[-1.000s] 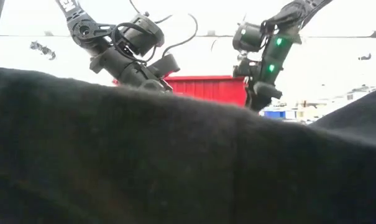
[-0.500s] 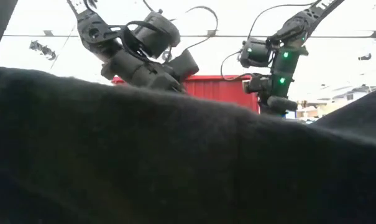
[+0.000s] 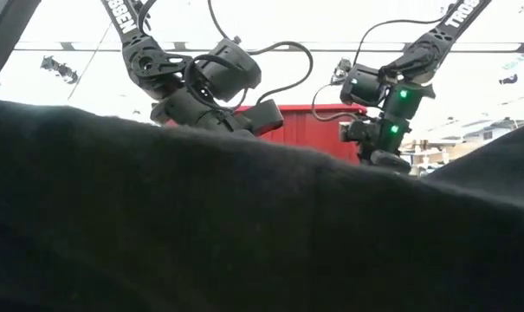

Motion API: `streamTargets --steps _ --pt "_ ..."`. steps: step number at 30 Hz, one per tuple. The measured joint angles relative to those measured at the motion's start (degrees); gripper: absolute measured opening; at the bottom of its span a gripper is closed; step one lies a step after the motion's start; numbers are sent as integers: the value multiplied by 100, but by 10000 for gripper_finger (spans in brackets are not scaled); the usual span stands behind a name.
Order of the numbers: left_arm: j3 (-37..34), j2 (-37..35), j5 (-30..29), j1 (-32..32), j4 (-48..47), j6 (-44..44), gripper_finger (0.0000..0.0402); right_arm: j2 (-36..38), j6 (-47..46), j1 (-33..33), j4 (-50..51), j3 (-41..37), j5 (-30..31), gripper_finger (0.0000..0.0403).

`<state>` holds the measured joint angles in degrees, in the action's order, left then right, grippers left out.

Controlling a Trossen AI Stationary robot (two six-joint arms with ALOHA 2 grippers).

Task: Fold laundry
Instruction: Fold the black shirt

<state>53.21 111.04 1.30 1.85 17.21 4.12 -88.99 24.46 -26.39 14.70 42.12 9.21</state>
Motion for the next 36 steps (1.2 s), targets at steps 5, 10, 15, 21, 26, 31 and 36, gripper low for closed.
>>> streamTargets --steps 5,10,15,21,26,31,36 --pt "0 0 0 -13 -17 7 192 2 -71 58 128 -49 310 176" --pt "0 -2 2 -13 -22 59 192 0 -29 47 -21 -54 379 175" --pt "-2 -2 4 -13 -24 85 192 0 -38 -36 -99 -73 271 143" --pt "-7 -2 7 -13 -26 94 192 2 -78 -169 -375 -420 263 34" --pt "-7 -9 9 -23 -92 96 192 17 -263 -225 -441 -420 1056 15" --pt "-7 -15 263 -48 -166 166 192 61 96 -269 -542 -125 2417 6" --pt "-7 -15 400 -57 -184 168 192 61 967 -415 -1080 -69 2943 7"
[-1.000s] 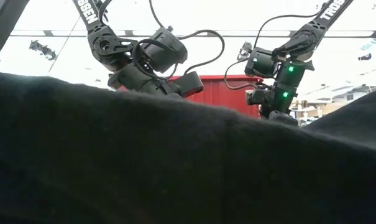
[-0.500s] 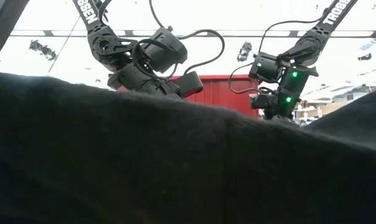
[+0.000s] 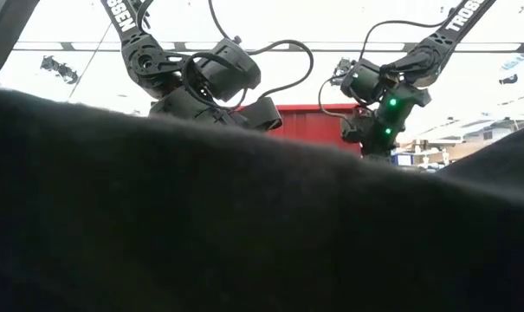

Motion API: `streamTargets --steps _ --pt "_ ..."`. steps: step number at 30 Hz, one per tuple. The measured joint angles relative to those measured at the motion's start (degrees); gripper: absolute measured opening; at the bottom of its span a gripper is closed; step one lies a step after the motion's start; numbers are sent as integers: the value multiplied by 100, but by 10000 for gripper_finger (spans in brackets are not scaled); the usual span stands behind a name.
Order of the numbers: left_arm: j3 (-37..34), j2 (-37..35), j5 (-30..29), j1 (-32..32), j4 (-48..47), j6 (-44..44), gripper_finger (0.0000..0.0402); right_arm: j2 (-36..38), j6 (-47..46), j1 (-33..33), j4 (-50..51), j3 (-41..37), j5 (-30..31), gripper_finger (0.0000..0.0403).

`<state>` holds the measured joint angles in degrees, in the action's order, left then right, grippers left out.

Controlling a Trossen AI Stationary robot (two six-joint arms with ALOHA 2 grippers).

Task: Fold laundry
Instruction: Fold the black shirt

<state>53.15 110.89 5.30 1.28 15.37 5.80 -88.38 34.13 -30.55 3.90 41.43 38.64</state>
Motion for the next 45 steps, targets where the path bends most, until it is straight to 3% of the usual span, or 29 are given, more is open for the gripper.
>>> streamTargets --steps 4,7,13,18,23,27,33,38,41,45 --pt "0 0 8 0 -13 -2 192 -2 879 -2 -295 0 907 6" --pt "0 0 11 0 -17 -2 192 -37 1332 -6 -404 -2 949 6" --pt "0 2 13 0 -17 -4 192 -57 1194 -254 -222 -3 -77 11" --pt "0 4 13 0 -28 -4 192 -57 672 -566 1 -4 -222 37" --pt "0 7 12 0 -30 -6 192 -59 201 -902 629 -4 -593 92" --pt "0 7 13 0 -28 -7 192 -59 -113 -933 947 -4 -419 163" --pt "-2 9 12 0 -22 -8 192 -59 -325 -609 995 -4 -224 264" --pt "-2 11 11 0 -19 -7 192 84 -812 -123 1106 1 -184 298" --pt "-2 11 11 0 -19 -9 192 435 -1538 302 1674 185 -592 297" --pt "-4 11 15 12 -12 -7 192 1044 -2977 882 2353 517 -2068 283"
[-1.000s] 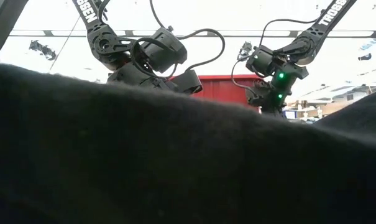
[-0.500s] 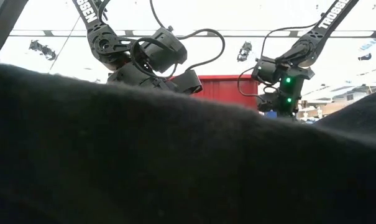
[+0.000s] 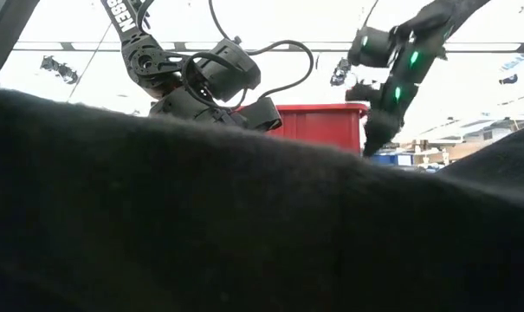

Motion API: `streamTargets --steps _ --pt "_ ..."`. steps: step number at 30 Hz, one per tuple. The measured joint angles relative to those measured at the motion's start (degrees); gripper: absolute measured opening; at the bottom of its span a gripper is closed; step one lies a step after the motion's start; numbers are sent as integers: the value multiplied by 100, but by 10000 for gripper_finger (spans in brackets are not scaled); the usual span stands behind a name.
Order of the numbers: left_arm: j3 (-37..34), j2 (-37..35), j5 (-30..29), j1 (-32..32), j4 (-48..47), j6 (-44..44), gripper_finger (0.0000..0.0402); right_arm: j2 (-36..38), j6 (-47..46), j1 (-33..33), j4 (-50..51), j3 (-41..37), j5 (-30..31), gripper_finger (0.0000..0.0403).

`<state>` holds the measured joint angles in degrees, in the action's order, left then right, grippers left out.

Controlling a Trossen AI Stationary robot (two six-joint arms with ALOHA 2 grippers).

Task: Fold laundry
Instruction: Fold the black shirt

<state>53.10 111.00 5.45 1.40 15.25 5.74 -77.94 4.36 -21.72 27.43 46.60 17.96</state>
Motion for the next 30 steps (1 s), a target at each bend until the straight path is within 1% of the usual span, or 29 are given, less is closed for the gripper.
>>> streamTargets --steps 3,4,5,6,10,12,15,19,21,23,24,26,30 --pt "-2 2 0 4 14 76 192 453 -990 370 -92 14 -1698 272" --pt "-5 2 0 4 22 79 192 568 -1231 520 -114 16 -2076 269" --pt "-7 4 0 6 30 87 192 662 -1528 696 -103 16 -2302 265" --pt "-7 4 0 6 30 92 192 737 -1809 902 -77 16 -2379 262" --pt "-7 -89 -22 6 -111 237 192 829 -2637 1952 -23 16 -2170 249" --pt "-21 -255 -248 5 -362 408 192 829 -2994 2458 -7 16 -2088 245" --pt "-28 -598 -737 -11 -599 659 192 802 -3511 3111 12 16 -1884 242" --pt "-15 -967 -944 -139 -601 877 192 766 -4086 3863 16 13 -1373 242" --pt "-15 -1081 -1350 -257 -673 1005 192 711 -4313 4184 16 14 -1133 243" --pt "-17 -1200 -1773 -357 -733 1136 192 655 -4582 4482 47 12 -1034 243" --pt "-15 -1226 -1880 -405 -683 1145 192 624 -4755 4615 38 14 -1028 243" --pt "-15 -1290 -1870 -532 -621 1131 193 543 -5097 4910 56 14 -1090 243" --pt "140 -1304 -1030 -974 -215 766 204 356 -5637 5501 -22 12 -1195 243"
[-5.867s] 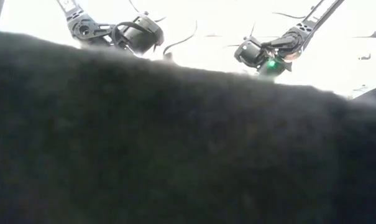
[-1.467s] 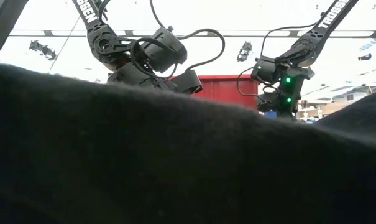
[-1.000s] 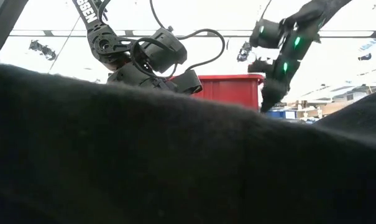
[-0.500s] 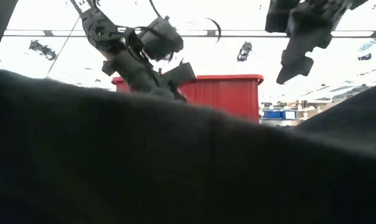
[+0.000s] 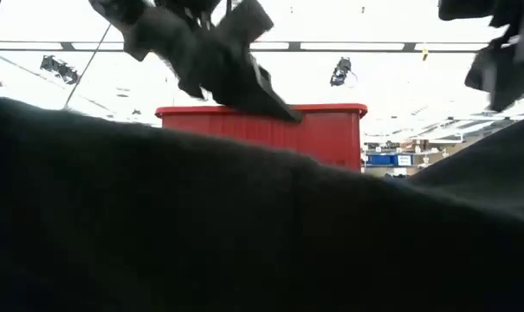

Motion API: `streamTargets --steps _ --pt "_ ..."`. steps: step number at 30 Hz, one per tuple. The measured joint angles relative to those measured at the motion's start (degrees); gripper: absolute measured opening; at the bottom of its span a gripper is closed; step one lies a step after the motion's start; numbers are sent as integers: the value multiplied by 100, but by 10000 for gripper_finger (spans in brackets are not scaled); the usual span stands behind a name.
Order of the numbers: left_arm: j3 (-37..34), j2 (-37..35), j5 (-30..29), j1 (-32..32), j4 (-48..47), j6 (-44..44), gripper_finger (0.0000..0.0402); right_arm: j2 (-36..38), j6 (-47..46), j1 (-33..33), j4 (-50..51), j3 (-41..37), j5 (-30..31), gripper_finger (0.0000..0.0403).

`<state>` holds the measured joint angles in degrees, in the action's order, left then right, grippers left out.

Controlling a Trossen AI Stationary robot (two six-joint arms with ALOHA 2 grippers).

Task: Fold laundry
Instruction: Fold the black shirt

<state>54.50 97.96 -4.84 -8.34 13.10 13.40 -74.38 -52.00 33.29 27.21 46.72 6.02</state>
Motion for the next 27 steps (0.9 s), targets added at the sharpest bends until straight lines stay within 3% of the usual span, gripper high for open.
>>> streamTargets --steps 6,9,12,17,22,27 --pt "221 -1 254 -728 -61 -537 214 -412 -254 582 -1320 9 401 241" --pt "232 59 261 -947 -39 -959 209 -884 -587 745 -1594 102 254 239" --pt "223 207 257 -1091 -129 -1421 203 -1399 -796 950 -1409 590 6 236" --pt "347 456 262 -1432 335 -1518 196 -2085 -509 1368 -211 1770 344 226" --pt "1149 1089 -85 -1654 173 -1470 195 -2564 -551 1578 72 2429 641 217" --pt "2019 1528 -168 -1712 -576 -1270 195 -3081 -747 1721 117 2848 705 202"
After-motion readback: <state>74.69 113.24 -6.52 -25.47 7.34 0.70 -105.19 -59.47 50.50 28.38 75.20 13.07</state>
